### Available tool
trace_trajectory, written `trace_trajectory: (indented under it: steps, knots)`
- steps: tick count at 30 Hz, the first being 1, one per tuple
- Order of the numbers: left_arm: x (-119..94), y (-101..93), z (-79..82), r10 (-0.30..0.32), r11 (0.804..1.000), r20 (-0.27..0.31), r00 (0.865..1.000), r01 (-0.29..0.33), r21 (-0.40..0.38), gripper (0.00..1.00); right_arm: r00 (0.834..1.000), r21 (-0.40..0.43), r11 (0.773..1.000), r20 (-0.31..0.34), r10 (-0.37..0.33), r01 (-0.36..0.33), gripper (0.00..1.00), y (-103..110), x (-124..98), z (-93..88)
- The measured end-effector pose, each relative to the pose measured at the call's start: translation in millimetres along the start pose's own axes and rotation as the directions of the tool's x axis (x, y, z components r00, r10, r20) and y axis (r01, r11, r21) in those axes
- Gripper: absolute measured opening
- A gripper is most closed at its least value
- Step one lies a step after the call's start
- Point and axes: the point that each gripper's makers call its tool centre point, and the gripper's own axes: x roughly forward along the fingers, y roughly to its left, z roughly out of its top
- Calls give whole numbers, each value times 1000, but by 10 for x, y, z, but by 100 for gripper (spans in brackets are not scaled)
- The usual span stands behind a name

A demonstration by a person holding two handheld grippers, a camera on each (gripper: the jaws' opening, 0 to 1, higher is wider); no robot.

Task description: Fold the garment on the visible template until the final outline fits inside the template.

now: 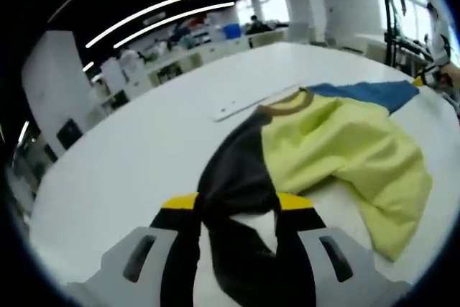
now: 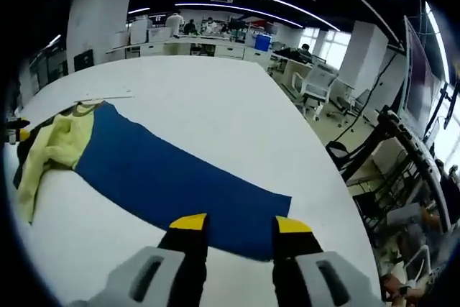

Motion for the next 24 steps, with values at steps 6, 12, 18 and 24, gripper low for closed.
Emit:
trace_trajectory:
  steps: [6,12,18,24]
  knots:
    - [-142,-195,74,-32,999,33,999,32,5,54,995,4,996,34,94,-94,52,282,-79,86]
    - [-268,-445,217,-80,997,89,993,79,23,67,976,-32,978,60,208,-206,74,611,-204,150]
    - [-345,-715,320,-132,991,109,985,127,43,80,929,-90,929,64,364,-358,91,1036,-392,187]
    - [-396,-994,393,-186,982,111,976,182,46,82,861,-122,861,73,503,-493,97,1394,-612,208]
